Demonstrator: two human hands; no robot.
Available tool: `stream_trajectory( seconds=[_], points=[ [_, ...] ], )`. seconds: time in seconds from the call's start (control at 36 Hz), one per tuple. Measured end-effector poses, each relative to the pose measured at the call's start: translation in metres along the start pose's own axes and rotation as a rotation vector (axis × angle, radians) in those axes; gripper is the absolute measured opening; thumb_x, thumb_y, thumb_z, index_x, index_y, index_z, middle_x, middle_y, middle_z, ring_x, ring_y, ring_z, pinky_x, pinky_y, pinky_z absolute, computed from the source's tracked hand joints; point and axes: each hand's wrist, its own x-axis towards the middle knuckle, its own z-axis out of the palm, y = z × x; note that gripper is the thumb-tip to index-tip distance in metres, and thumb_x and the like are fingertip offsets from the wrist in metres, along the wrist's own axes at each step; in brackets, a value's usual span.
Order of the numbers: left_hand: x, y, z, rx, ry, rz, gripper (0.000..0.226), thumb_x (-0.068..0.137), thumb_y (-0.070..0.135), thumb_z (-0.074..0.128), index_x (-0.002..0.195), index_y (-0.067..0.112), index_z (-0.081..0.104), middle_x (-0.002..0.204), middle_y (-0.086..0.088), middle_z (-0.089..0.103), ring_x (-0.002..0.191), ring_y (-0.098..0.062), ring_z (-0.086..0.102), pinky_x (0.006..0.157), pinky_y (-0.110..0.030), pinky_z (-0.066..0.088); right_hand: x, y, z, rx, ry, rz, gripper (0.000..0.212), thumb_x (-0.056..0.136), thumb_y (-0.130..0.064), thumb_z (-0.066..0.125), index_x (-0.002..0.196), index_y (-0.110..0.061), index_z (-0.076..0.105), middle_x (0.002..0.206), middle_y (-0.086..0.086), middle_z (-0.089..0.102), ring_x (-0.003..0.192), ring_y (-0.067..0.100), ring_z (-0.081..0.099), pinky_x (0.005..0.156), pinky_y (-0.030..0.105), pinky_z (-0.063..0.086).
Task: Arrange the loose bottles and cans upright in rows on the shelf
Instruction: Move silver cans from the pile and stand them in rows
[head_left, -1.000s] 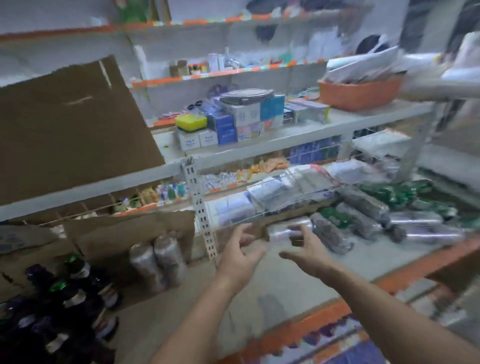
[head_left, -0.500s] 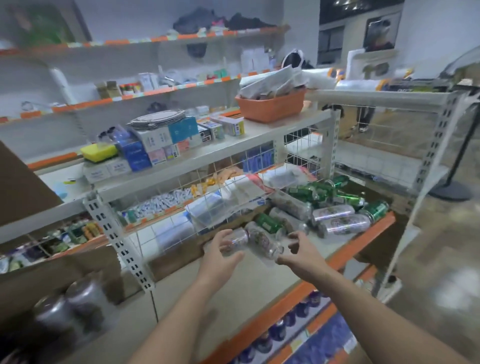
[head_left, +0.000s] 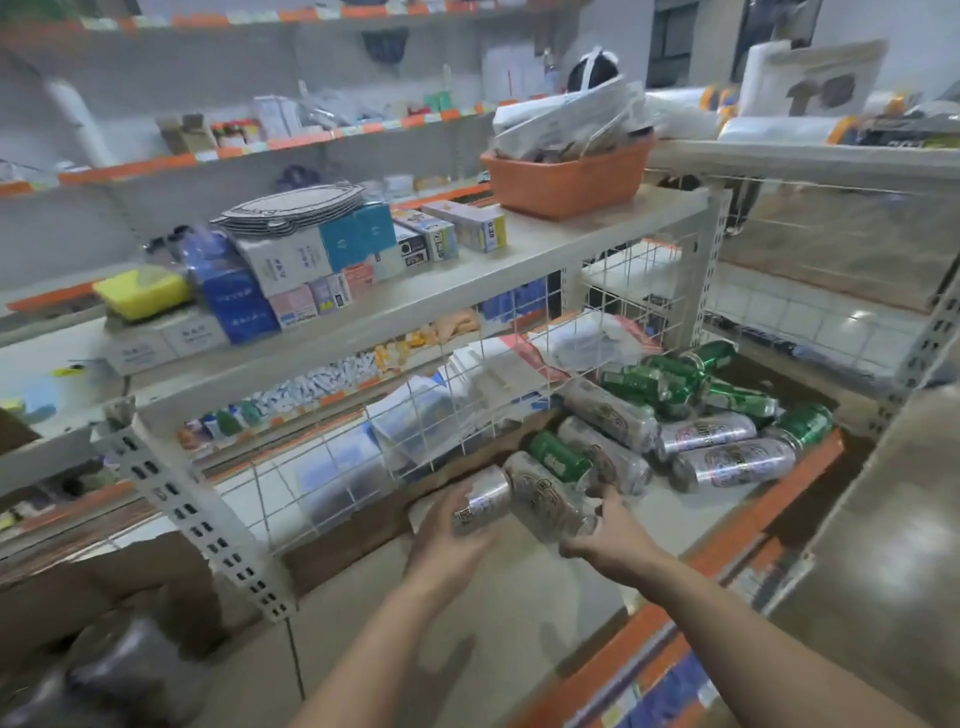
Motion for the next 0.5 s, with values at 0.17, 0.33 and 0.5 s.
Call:
stream_trajectory(
  seconds=[0.17,0.33,0.5],
  points=[
    [0.042,-0.014,0.01,0.25,0.015,0.004,0.062,0.079,0.018,0.078,0.137,0.022,0.058,0.118,0.011,0.055,0.118,-0.01,0.057,0.092,-0.019,0.04,0.043,0.011,0.002,-0.044,-0.053,0.018,0.097,0.065,-0.034,0.088,0.145,-0.019,0.035,0.129,0.012,0.053,0.101,0.025,0.063,0.073,0.036,0.055],
    [0.076,-0.043,0.024,0.495,0.107,-0.054,0.057,0.075,0.008,0.064,0.127,0.03,0.063,0.125,0.003,0.063,0.121,-0.024,0.057,0.1,-0.03,0.041,0.077,0.021,0.013,-0.294,-0.141,-0.018,0.102,0.071,-0.043,0.08,0.154,-0.024,0.023,0.132,0.008,0.056,0.112,0.028,0.06,0.084,0.042,0.055],
    [0.087,-0.065,0.013,0.68,0.177,-0.141,0.058,0.073,0.025,0.069,0.129,0.032,0.055,0.124,0.001,0.058,0.117,-0.026,0.054,0.097,-0.04,0.048,0.09,0.019,0.005,-0.449,-0.182,-0.09,0.079,0.071,-0.049,0.076,0.135,-0.024,0.038,0.116,0.003,0.067,0.098,0.025,0.067,0.08,0.043,0.057]
  ],
)
